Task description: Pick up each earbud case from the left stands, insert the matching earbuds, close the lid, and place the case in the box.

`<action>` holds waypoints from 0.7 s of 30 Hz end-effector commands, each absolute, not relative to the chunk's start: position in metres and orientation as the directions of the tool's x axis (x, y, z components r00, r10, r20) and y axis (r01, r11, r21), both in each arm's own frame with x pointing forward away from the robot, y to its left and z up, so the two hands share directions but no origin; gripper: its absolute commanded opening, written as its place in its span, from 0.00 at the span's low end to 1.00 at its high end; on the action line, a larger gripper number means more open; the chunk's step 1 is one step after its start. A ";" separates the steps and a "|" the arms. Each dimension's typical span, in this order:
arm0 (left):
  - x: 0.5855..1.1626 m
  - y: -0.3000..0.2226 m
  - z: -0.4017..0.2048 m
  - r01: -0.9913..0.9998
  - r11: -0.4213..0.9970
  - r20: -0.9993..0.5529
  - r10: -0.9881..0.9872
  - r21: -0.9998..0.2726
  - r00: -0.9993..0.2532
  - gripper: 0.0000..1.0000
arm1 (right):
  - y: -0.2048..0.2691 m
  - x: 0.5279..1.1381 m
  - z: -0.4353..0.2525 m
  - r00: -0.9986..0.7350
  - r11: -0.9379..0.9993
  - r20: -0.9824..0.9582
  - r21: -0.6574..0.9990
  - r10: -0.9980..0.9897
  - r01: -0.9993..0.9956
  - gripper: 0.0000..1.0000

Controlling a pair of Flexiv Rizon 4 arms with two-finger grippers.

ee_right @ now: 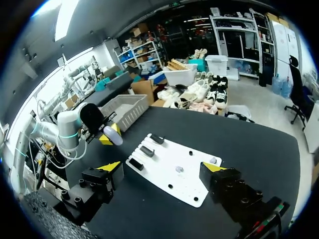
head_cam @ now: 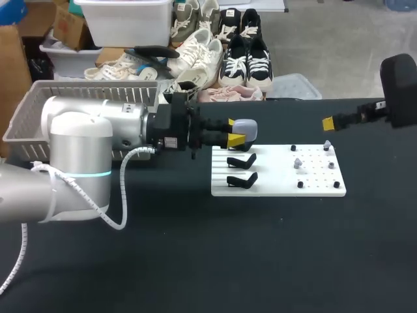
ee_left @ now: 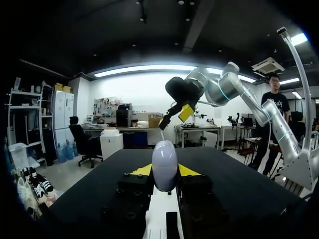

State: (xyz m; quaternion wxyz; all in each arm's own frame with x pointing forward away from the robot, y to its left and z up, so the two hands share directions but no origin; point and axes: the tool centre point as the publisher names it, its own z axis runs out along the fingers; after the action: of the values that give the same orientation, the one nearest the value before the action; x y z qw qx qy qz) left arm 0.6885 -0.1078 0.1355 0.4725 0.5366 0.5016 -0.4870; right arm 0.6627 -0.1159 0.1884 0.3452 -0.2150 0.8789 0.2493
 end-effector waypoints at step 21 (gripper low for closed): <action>0.689 -0.116 0.125 0.991 -0.061 -0.990 0.067 0.123 0.127 0.00 | -0.033 0.629 0.187 -0.654 0.722 -0.658 0.236 -0.373 -0.650 1.00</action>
State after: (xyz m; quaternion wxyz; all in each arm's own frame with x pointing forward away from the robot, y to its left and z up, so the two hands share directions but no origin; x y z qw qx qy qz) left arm 0.6886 -0.1133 0.1277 0.4952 0.5631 0.4719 -0.4637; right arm 0.6293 -0.0386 0.1847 0.2994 -0.2935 0.8753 0.2409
